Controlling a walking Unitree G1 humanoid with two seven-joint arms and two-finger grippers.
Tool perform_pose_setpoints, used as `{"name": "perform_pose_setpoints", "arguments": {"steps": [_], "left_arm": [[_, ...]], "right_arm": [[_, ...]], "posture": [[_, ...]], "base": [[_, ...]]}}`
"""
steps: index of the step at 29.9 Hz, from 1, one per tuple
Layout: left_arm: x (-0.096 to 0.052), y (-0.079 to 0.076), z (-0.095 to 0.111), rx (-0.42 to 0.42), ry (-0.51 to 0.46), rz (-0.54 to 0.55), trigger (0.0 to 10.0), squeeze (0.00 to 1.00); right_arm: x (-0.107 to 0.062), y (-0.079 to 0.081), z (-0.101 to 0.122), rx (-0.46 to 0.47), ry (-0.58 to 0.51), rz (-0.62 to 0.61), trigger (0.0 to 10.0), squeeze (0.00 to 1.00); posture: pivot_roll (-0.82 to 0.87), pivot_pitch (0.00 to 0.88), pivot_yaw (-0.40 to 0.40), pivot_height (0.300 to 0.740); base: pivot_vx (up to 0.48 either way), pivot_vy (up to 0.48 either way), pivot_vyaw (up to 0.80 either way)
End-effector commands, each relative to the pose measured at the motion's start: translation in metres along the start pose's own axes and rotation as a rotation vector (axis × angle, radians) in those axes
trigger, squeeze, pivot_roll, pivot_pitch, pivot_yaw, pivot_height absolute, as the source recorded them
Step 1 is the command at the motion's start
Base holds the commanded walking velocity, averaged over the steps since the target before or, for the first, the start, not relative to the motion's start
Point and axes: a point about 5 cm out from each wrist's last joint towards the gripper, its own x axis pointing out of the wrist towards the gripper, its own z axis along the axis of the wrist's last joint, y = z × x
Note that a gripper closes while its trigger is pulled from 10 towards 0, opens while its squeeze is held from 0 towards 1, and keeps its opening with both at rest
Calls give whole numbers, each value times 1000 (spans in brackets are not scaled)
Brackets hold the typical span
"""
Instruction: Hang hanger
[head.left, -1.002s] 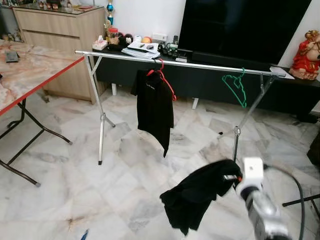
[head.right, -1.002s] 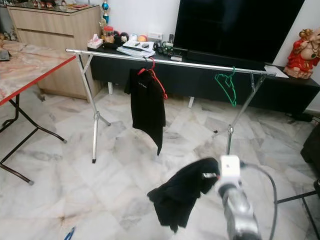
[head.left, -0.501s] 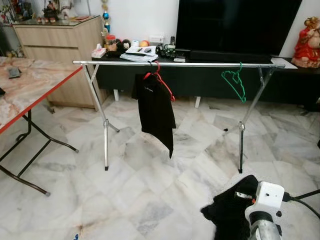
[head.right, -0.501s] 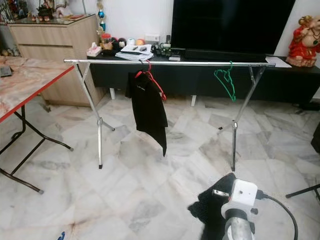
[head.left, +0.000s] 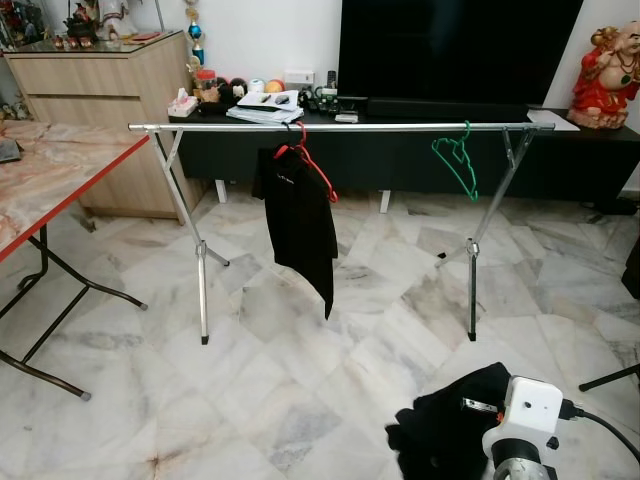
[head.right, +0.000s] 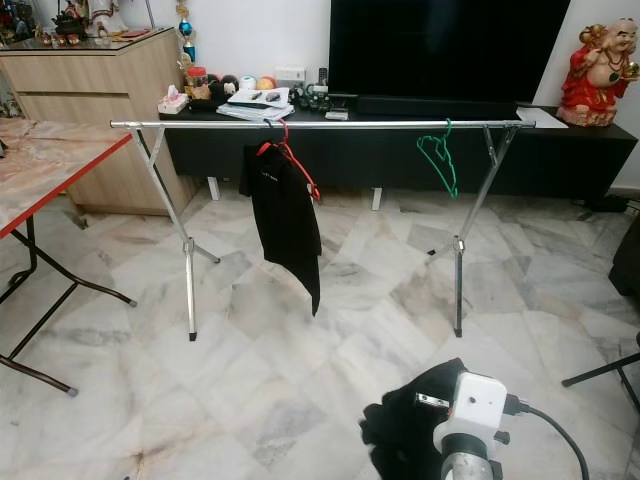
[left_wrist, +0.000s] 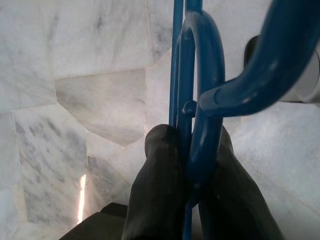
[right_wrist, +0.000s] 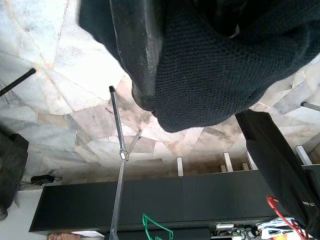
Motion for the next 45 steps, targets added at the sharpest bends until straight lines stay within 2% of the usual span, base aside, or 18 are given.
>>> {"name": "perform_pose_setpoints", "arguments": {"steps": [1, 3, 7, 12, 20, 30, 45], "left_arm": [[-3, 4, -12, -14, 23, 12, 10000, 0], [-3, 4, -15, -32, 28, 15, 10000, 0], [-5, 3, -22, -6, 54, 19, 10000, 0], [-2, -4, -16, -36, 44, -5, 10000, 0], [-1, -8, -11, -28, 45, -7, 10000, 0], [-3, 3, -16, -32, 45, 7, 10000, 0], [-3, 5, -14, -36, 36, 12, 10000, 0]], "right_arm": [[4, 7, 11, -13, -30, 35, 10000, 0], [5, 8, 13, -39, -39, 62, 10000, 0], [9, 0, 16, -54, -40, 42, 10000, 0], [9, -2, 18, -56, -44, 46, 10000, 0], [11, 1, 21, -45, -48, 48, 10000, 0], [15, 3, 25, -38, -51, 55, 10000, 0], [22, 12, 29, -77, -66, 103, 10000, 0]], "posture": [[80, 0, -8, 740], [79, 0, -10, 740], [66, 0, -12, 740], [65, 0, -11, 740], [71, 0, -17, 740], [82, 0, -22, 740], [104, 0, -37, 740]], "base": [[0, 0, 0], [0, 0, 0], [0, 0, 0], [0, 0, 0], [0, 194, 0], [0, 324, 0], [0, 388, 0]]}}
